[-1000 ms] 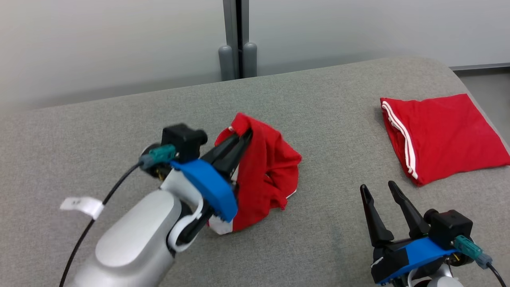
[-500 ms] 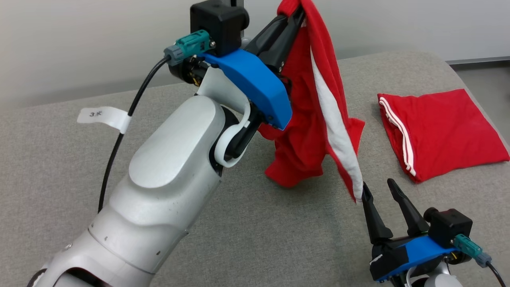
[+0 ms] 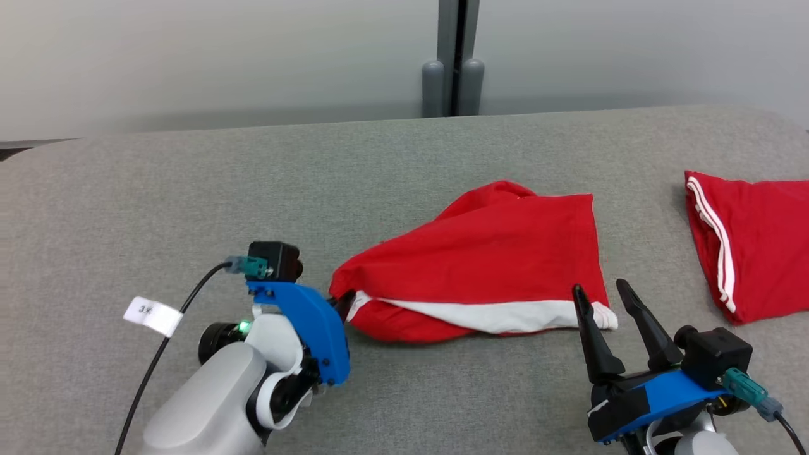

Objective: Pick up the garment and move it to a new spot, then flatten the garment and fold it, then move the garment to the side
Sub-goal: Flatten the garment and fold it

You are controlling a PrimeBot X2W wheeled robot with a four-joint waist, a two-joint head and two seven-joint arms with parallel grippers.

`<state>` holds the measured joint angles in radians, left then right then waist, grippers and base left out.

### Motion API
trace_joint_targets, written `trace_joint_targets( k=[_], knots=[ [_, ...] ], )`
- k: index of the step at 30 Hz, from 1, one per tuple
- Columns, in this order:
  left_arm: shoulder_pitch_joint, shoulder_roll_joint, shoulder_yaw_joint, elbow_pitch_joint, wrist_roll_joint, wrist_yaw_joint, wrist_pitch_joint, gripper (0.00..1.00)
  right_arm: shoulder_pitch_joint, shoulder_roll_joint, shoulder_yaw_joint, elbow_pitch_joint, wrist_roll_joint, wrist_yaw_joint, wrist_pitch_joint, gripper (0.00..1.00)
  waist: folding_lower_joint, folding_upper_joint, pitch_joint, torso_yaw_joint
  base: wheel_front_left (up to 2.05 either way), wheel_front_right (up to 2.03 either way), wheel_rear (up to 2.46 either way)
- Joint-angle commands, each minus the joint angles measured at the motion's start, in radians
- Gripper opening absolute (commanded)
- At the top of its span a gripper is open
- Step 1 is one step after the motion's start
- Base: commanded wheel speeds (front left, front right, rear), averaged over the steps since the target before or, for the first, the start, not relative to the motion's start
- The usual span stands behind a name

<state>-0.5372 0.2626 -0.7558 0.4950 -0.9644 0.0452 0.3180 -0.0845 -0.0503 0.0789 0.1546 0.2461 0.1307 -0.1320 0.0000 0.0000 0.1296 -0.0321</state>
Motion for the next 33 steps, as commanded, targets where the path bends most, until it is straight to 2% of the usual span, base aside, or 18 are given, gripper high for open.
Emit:
trace_joint_targets(
  k=[1,8,13,15,16,17,25,33],
  knots=[
    [0.023,0.017,0.001,-0.023,-0.004,0.009,0.011,0.00,0.000,0.000,-0.001,-0.005,-0.001,0.000,0.002,1.00,0.0000,0.0000,-0.010,0.019,0.00,0.00,0.00],
    [0.111,0.143,0.009,-0.140,0.041,0.075,-0.011,0.00,0.008,0.000,0.005,-0.010,-0.001,0.000,0.007,1.00,0.0000,0.0000,-0.018,0.032,0.00,0.00,0.00],
    [0.119,0.181,0.001,-0.114,0.105,0.099,-0.083,0.00,0.008,0.000,0.005,-0.013,-0.001,0.000,0.013,1.00,0.0000,0.0000,-0.019,0.017,0.00,0.00,0.00],
    [0.115,0.184,0.008,-0.096,0.122,0.099,-0.129,0.47,0.007,0.000,0.005,-0.014,-0.002,0.000,0.013,1.00,0.0000,0.0000,-0.018,0.009,0.00,0.00,0.00],
    [0.115,0.185,0.005,-0.082,0.131,0.096,-0.144,0.76,0.007,0.000,0.003,-0.015,-0.003,0.000,0.014,1.00,0.0000,0.0000,-0.018,0.006,0.00,0.00,0.00],
    [0.115,0.184,0.005,-0.073,0.135,0.091,-0.160,1.00,0.007,0.000,0.001,-0.016,-0.004,0.000,0.015,1.00,0.0000,0.0000,-0.018,0.003,0.00,0.00,0.00],
    [0.164,0.141,0.060,-0.044,0.080,0.061,-0.291,1.00,0.022,0.000,-0.018,-0.019,-0.003,0.000,0.018,1.00,0.0000,0.0000,-0.033,-0.004,0.00,0.00,0.00],
    [0.267,0.121,0.149,-0.096,0.081,0.043,-0.553,1.00,0.034,0.000,-0.046,-0.034,-0.005,0.000,0.024,1.00,0.0000,0.0000,-0.056,0.004,0.00,0.00,0.00]
  ],
)
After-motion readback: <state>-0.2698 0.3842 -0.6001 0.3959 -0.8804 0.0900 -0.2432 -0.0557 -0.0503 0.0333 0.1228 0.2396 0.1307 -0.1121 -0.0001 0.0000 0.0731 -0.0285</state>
